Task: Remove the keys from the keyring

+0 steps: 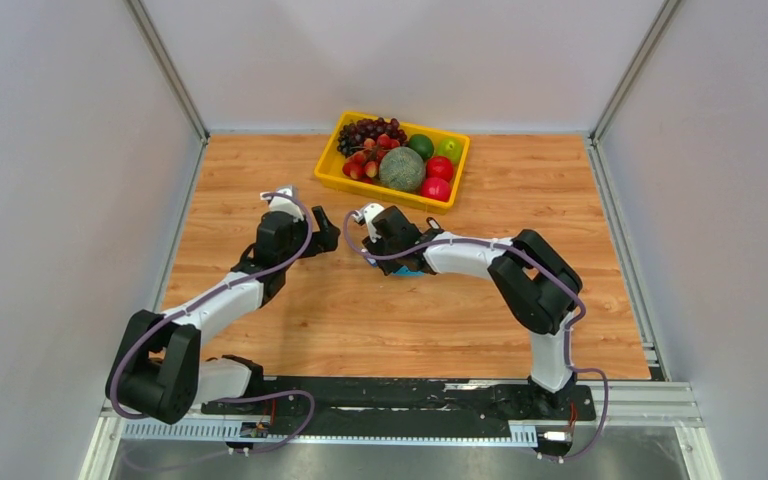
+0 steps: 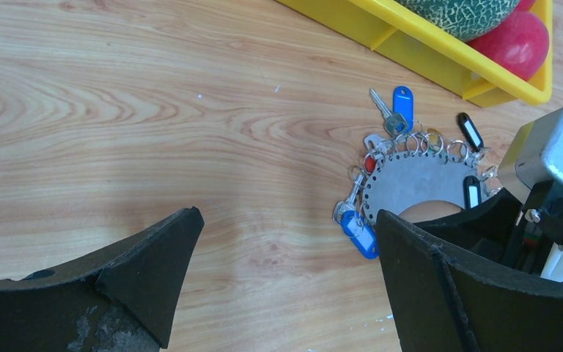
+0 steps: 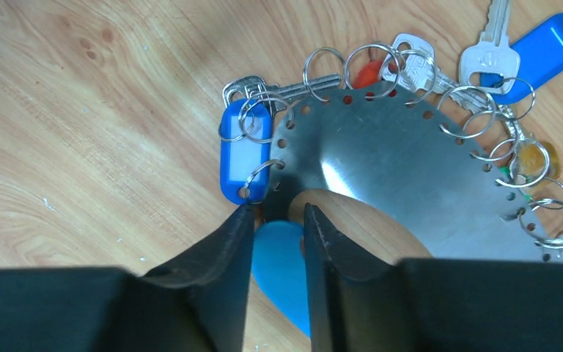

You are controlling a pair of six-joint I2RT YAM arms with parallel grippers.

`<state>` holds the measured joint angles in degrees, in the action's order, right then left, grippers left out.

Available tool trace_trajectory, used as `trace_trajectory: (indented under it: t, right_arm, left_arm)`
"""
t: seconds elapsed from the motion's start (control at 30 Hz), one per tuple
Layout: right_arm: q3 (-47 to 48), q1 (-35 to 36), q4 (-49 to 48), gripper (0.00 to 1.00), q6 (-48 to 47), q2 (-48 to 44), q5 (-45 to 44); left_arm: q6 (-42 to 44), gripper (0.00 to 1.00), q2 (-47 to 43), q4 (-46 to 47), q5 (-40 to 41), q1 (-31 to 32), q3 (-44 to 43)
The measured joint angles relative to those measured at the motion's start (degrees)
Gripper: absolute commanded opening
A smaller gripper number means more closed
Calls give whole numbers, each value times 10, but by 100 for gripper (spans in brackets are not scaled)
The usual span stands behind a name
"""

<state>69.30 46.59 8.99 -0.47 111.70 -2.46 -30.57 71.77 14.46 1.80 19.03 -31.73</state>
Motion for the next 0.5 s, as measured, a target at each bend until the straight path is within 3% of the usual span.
trace_trajectory:
  t: [0.13, 0.5]
  right_arm:
    - [0, 1, 1, 10, 5, 0, -6]
    - [-38, 1, 24, 7, 31, -93, 8]
  left_arm:
    - [0, 100, -2, 1, -3, 0, 3]
    - [2, 95, 35, 43, -104, 0, 4]
